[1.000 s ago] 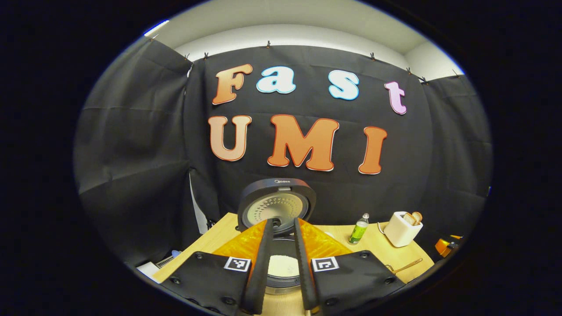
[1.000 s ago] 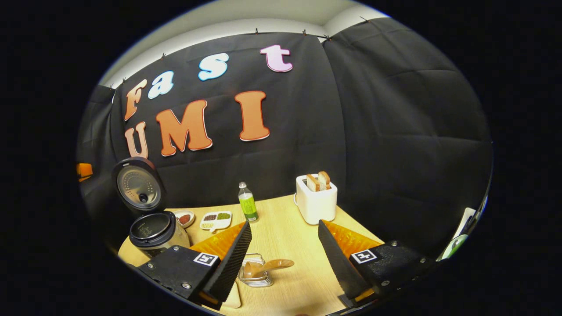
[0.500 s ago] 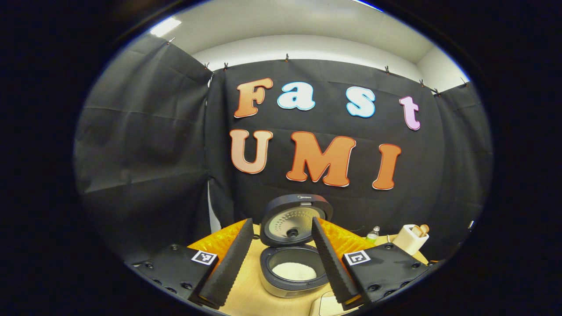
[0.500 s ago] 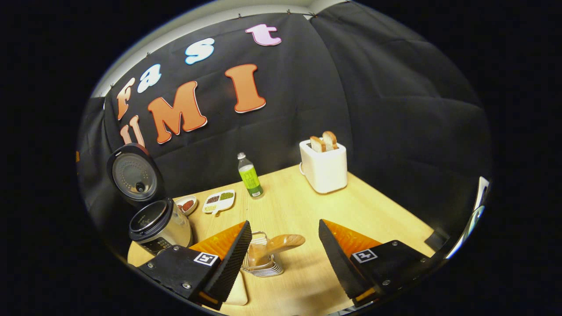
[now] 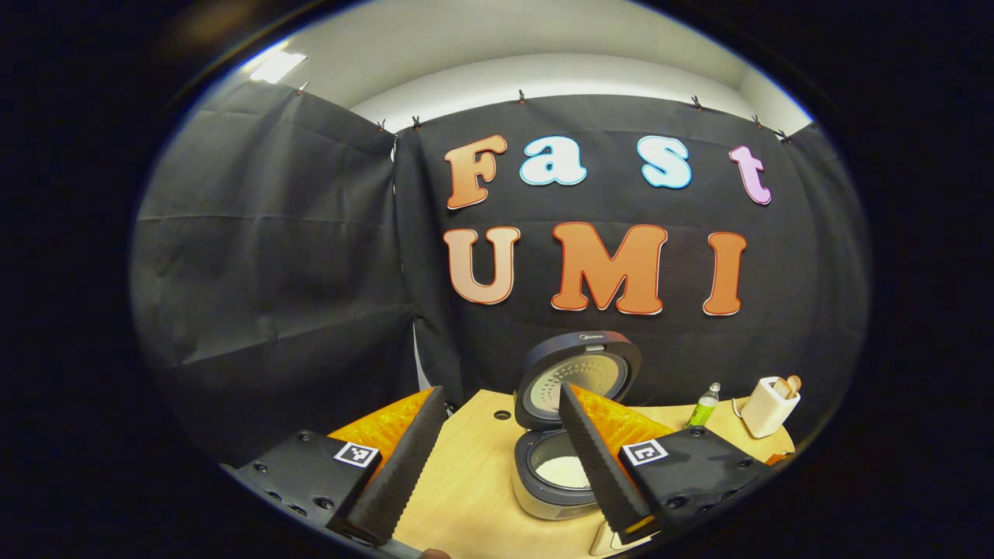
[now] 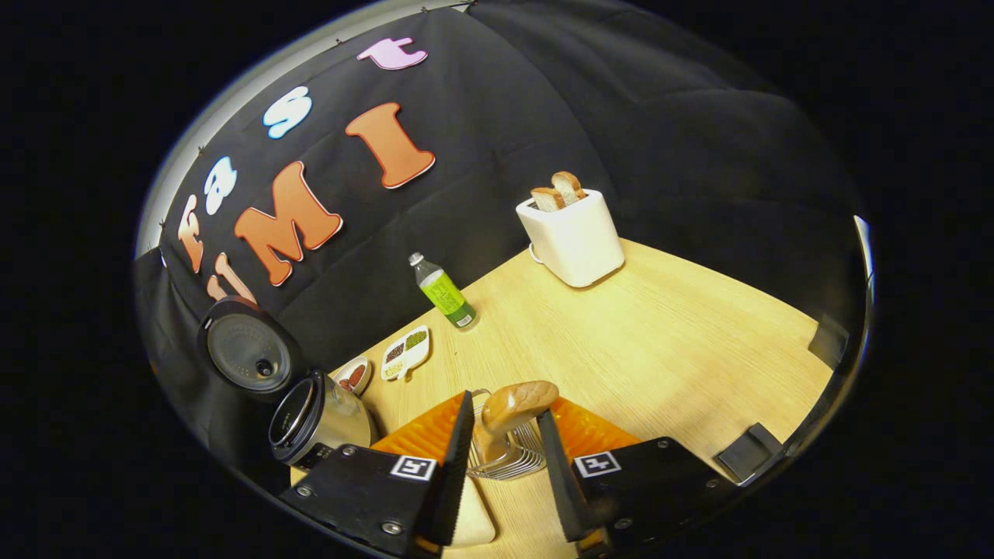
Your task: Close the left gripper, press the button to open the rice cooker; take a wooden spoon from the chopstick holder with the right hand, scoop a spoonful of rice and pour it into the rice cooker, then put the wooden spoon back into the chopstick holder.
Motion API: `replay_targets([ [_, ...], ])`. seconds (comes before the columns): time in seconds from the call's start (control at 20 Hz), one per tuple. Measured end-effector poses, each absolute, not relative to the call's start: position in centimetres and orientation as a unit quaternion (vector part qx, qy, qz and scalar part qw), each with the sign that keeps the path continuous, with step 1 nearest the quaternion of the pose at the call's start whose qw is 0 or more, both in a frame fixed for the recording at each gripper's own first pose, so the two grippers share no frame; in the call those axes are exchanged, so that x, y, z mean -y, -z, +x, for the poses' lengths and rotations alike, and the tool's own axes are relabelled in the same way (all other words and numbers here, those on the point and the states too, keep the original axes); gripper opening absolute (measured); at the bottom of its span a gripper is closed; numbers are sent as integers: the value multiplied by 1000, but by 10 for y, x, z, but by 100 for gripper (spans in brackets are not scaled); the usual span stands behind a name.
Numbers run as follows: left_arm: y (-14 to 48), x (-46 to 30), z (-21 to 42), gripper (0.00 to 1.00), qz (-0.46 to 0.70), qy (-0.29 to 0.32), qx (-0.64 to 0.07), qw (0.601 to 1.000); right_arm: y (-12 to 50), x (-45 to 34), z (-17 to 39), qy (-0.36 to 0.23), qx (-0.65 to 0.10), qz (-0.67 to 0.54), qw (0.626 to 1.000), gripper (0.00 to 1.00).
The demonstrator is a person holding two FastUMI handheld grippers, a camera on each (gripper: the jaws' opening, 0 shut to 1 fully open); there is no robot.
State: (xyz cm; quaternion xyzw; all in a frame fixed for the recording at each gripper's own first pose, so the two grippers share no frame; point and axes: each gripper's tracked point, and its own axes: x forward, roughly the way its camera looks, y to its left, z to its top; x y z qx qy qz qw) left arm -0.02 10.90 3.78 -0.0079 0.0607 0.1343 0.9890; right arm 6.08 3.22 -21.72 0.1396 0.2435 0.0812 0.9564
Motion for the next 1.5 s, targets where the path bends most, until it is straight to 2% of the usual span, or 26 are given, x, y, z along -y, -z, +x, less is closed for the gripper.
replay_targets([
  [0.05, -35, -110, 0, 97, -9, -134, -64, 989, 215, -33, 60, -83, -246, 149, 954, 43],
  [0.35, -24, -116, 10, 100, -26, -131, -76, 988, 210, -47, 57, -95, -270, 180, 941, 31],
  [0.6, -23, -121, 8, 98, -11, -125, -79, 989, 194, -73, 60, -112, -246, 116, 956, 17],
  [0.85, -32, -135, 6, 95, -29, -117, -65, 991, 152, -89, 50, -127, -211, 90, 965, 17],
  [1.1, -29, -154, 2, 99, -42, -110, -62, 991, 119, -111, 16, -157, -189, 81, 966, 17],
  [1.2, -27, -161, 1, 100, -47, -105, -62, 991, 112, -124, 0, -168, -190, 89, 963, 17],
  [1.25, -27, -165, 0, 95, -47, -101, -61, 992, 110, -130, -7, -174, -189, 91, 962, 17],
  [1.5, -30, -189, -4, 95, -42, -92, -57, 993, 126, -158, -37, -188, -180, 44, 965, 17],
])
